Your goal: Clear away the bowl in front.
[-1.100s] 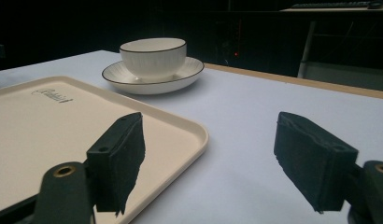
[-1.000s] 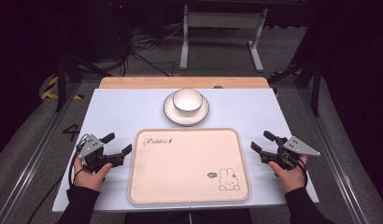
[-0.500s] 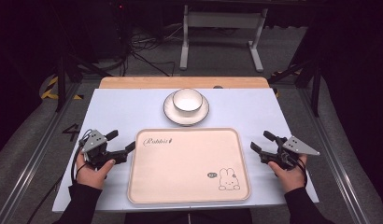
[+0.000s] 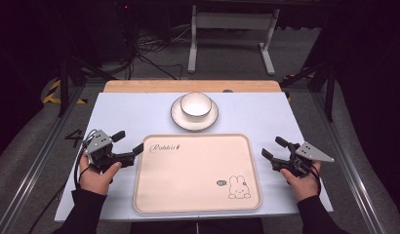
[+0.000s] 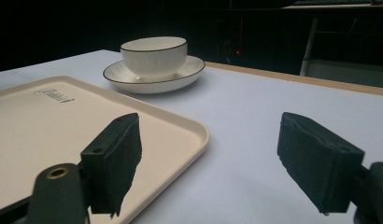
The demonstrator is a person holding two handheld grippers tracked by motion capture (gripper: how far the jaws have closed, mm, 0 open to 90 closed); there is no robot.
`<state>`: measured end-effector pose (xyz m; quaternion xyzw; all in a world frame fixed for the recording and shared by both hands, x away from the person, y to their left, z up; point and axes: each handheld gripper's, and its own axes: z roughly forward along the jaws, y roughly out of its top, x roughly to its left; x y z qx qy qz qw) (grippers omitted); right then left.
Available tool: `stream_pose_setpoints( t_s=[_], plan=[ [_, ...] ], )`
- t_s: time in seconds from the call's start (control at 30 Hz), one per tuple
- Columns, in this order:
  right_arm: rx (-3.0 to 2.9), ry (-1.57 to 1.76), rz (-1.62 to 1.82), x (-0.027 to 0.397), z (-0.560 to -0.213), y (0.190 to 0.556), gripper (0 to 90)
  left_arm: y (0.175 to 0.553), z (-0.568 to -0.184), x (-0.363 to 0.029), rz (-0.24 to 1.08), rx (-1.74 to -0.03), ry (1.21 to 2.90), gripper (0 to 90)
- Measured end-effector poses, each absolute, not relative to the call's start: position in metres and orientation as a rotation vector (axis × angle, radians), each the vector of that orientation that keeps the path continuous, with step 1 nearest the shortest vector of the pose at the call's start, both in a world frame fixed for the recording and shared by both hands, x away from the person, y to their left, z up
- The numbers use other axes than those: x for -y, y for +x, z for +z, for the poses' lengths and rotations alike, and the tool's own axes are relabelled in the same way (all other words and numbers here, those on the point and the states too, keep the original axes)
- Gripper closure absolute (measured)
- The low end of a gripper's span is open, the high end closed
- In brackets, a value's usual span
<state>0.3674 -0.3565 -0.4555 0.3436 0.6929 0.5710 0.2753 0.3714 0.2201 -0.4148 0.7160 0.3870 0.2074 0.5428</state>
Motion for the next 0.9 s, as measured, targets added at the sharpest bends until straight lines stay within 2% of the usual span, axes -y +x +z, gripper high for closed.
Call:
stream_pose_setpoints(
  t_s=[0.27, 0.9],
  plan=[
    [-1.859, 0.922, 1.539, 0.357, -0.456, 0.367, 21.7, 0.383, -0.4, -0.207, 0.517, -0.89, 1.698, 14.1],
    [-1.874, 0.918, 1.54, 0.356, -0.456, 0.368, 21.3, 0.416, -0.379, -0.173, 0.477, -0.834, 1.664, 13.5]
  ],
)
